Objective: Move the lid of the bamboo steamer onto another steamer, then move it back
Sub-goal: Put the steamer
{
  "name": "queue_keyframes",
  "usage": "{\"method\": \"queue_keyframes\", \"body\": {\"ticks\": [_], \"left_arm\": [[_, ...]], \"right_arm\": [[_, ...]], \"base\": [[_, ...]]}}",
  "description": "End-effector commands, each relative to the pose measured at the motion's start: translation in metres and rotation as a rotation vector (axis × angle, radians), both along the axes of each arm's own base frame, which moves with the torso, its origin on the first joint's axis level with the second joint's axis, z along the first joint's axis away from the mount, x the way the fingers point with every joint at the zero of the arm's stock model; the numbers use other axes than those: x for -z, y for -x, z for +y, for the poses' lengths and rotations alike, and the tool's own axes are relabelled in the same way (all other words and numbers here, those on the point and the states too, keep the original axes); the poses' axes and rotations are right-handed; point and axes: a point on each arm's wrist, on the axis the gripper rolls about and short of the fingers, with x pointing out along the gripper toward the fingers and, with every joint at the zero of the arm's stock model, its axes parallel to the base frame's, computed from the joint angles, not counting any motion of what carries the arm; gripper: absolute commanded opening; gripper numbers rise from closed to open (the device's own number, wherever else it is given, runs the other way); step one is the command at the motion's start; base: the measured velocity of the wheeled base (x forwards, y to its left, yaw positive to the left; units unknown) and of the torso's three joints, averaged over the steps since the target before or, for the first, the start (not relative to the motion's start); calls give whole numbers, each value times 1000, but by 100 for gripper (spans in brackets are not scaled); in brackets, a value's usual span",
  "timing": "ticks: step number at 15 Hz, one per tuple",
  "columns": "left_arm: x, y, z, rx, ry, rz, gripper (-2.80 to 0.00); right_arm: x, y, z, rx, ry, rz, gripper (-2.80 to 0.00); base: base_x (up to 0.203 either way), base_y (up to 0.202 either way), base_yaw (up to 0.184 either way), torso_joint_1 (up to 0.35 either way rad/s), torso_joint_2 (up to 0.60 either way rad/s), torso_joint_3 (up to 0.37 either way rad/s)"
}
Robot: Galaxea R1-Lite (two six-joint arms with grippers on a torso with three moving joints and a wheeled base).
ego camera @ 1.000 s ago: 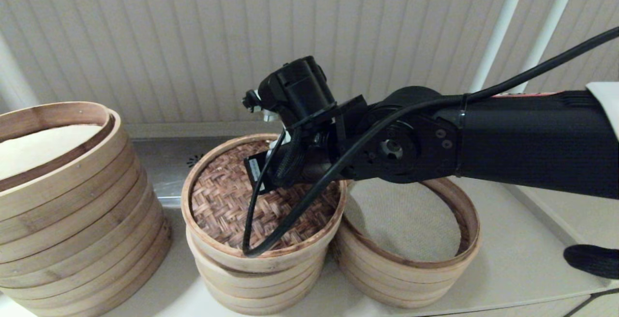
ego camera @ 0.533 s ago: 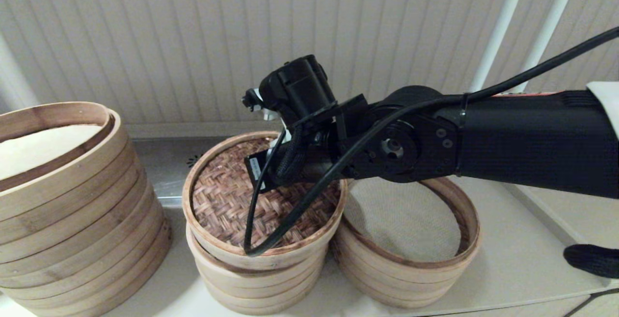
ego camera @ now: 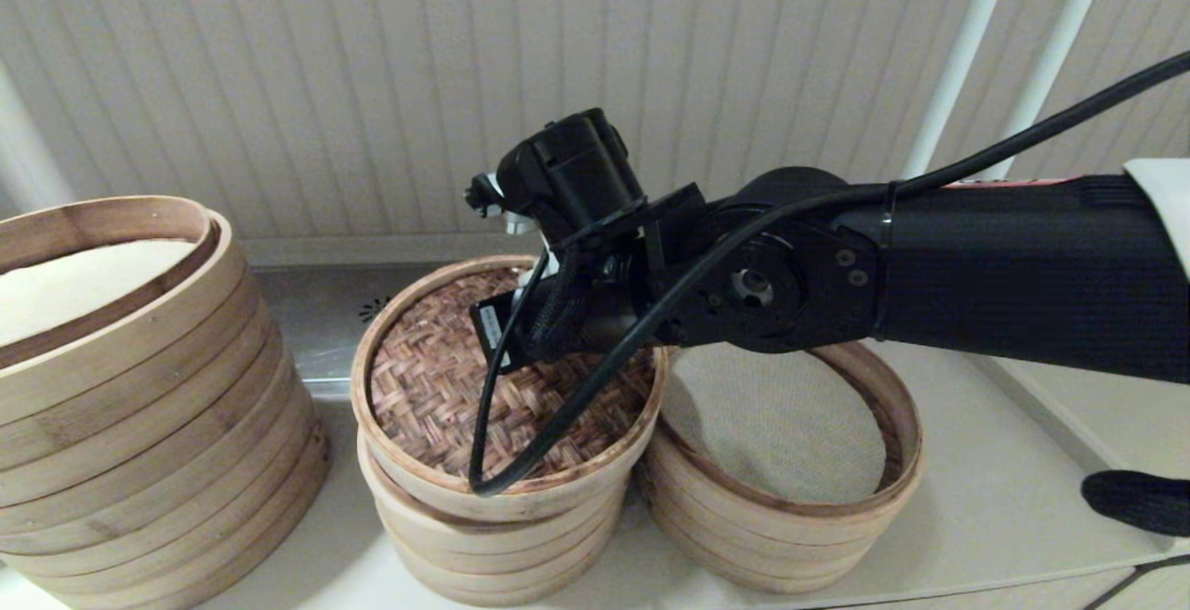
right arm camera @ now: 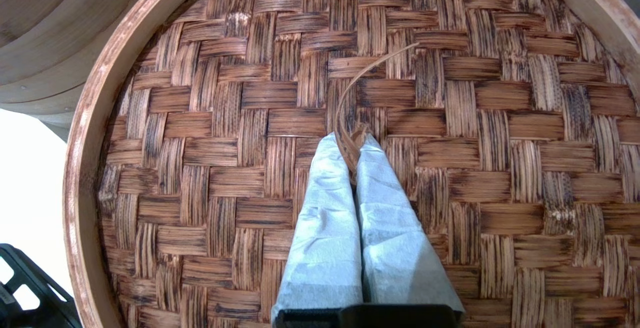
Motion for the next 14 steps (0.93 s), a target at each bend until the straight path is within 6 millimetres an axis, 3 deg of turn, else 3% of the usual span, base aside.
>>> {"method": "queue_keyframes", "body": {"ticks": [1, 7, 14], "left_arm": [[0, 0, 0, 0, 0, 2, -280], [0, 0, 0, 0, 0, 2, -280], [0, 0, 0, 0, 0, 2, -280]], "right_arm": [[-1, 0, 0, 1, -1, 0, -280], [2, 3, 3, -13, 11, -2, -280], [19, -5, 13, -25, 28, 5, -280]], "base": [[0, 0, 0, 0, 0, 0], [0, 0, 0, 0, 0, 0], [0, 0, 0, 0, 0, 0]]}}
